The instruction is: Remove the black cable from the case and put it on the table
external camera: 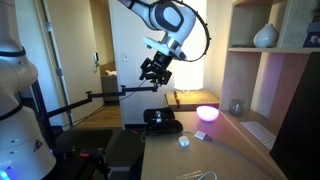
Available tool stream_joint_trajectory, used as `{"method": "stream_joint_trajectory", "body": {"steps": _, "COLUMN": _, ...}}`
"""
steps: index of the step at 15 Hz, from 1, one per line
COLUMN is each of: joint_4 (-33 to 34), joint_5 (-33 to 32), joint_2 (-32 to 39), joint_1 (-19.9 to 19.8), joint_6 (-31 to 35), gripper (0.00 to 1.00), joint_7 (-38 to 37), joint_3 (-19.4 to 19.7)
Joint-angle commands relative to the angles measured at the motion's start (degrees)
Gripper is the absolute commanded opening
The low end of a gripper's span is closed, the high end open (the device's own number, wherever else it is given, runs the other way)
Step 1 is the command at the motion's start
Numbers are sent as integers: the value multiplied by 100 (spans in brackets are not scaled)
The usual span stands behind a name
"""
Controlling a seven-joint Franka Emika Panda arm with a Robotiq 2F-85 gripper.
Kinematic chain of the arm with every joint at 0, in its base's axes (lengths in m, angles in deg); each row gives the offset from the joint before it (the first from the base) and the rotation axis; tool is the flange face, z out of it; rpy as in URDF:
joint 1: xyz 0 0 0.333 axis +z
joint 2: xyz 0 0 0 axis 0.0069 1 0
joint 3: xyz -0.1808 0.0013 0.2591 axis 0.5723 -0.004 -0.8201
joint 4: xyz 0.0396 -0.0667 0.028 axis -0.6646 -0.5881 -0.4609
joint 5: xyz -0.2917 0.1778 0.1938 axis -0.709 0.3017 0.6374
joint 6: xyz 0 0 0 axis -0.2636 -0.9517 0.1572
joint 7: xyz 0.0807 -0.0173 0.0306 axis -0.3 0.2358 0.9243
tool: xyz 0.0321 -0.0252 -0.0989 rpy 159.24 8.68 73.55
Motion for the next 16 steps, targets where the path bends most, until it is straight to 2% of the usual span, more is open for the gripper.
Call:
{"method": "stream_joint_trajectory", "body": {"steps": 1, "joint_4": 440, "joint_5": -42, "joint_2": 755, "joint_1": -52, "joint_6": 73, "gripper": 100, "joint_7": 476, "joint_3": -194}}
{"method": "stream_joint_trajectory", "body": {"steps": 5, "joint_4": 629, "joint_5": -63, "joint_2": 1363, "joint_1": -89, "joint_6": 295, "gripper": 100, "joint_7": 1527, "joint_3": -414}}
{"method": "stream_joint_trajectory", "body": {"steps": 11, "joint_4": 509, "joint_5": -280, "joint_2": 1680, "joint_1": -80, "joint_6": 1382, "gripper": 100, "joint_7": 3150, "joint_3": -636}}
{"method": "stream_joint_trajectory", "body": {"steps": 14, "joint_4": 496, "joint_5": -283, "joint_2": 1825, "joint_1": -56, "joint_6": 1643, "gripper": 100, "joint_7": 3585, "joint_3": -658}}
{"method": "stream_joint_trajectory", "body": {"steps": 16, "joint_4": 494, "joint_5": -203, "joint_2": 1947, "joint_1": -25, "joint_6": 1647, "gripper": 100, "joint_7": 3393, "joint_3": -600}}
